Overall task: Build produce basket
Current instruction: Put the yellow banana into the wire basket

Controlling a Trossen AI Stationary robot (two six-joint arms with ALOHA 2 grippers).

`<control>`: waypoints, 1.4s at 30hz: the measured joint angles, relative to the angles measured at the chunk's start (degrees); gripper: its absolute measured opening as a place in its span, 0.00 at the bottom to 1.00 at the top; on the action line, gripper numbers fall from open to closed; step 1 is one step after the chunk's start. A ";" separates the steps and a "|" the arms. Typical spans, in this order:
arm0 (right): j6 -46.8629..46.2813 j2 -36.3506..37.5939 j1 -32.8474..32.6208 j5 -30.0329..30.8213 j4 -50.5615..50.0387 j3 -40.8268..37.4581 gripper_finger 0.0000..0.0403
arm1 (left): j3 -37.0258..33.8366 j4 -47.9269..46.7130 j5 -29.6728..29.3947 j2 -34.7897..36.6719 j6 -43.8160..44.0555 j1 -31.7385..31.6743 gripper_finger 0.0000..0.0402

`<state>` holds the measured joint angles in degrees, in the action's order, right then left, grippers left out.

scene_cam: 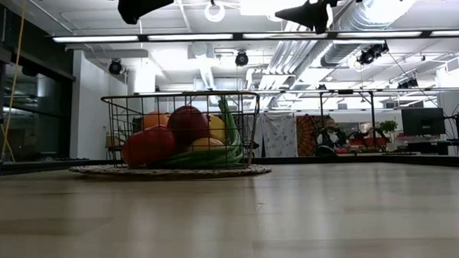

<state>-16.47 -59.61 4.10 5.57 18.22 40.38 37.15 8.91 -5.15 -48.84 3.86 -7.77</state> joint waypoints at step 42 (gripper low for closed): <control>3.43 0.02 -1.62 -5.16 -6.12 0.02 0.99 | 14.97 -58.22 6.06 -12.69 56.72 19.94 0.99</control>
<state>-13.04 -59.59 2.48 0.40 12.10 40.40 52.12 -49.32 0.91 -61.53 60.57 12.17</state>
